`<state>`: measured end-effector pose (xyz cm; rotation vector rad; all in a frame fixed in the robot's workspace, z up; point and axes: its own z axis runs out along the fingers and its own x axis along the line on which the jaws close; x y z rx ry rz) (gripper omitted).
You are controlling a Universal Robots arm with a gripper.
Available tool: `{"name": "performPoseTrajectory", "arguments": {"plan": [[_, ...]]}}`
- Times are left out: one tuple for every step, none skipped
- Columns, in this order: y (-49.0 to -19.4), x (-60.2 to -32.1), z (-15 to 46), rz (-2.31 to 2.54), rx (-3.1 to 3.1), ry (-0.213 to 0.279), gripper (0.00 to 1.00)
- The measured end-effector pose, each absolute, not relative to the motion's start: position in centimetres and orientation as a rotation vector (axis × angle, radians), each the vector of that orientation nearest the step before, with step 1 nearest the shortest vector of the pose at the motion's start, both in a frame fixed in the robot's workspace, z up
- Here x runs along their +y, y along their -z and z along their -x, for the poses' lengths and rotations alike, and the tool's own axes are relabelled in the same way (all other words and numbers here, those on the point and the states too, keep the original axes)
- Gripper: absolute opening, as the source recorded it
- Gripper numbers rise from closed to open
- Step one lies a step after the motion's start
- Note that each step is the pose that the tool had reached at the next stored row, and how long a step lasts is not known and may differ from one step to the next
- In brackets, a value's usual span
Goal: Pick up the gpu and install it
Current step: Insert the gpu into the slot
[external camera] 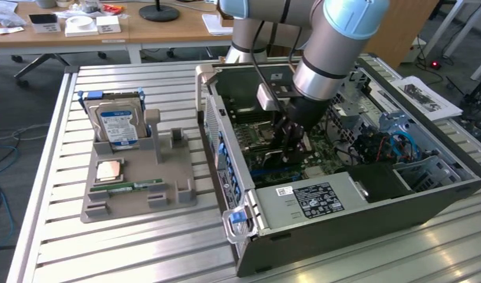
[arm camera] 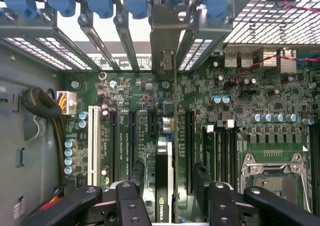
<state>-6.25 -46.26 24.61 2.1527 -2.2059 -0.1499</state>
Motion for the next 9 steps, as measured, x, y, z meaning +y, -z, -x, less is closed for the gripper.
{"name": "performPoseTrajectory", "arguments": {"plan": [[-24.61, -46.26, 6.34, -2.159, -2.211, 0.139, 0.52], [-24.6, -46.26, 6.44, -2.164, -2.216, 0.13, 0.52], [-24.6, -46.25, 6.52, -2.167, -2.219, 0.123, 0.52], [-24.6, -46.25, 6.6, -2.17, -2.221, 0.119, 0.52], [-24.6, -46.25, 6.66, -2.171, -2.223, 0.116, 0.52], [-24.6, -46.24, 6.72, -2.172, -2.223, 0.115, 0.52], [-24.61, -46.25, 6.75, -2.172, -2.223, 0.113, 0.52], [-24.61, -46.25, 6.77, -2.173, -2.223, 0.113, 0.52], [-24.61, -46.25, 6.81, -2.173, -2.224, 0.112, 0.52]]}}
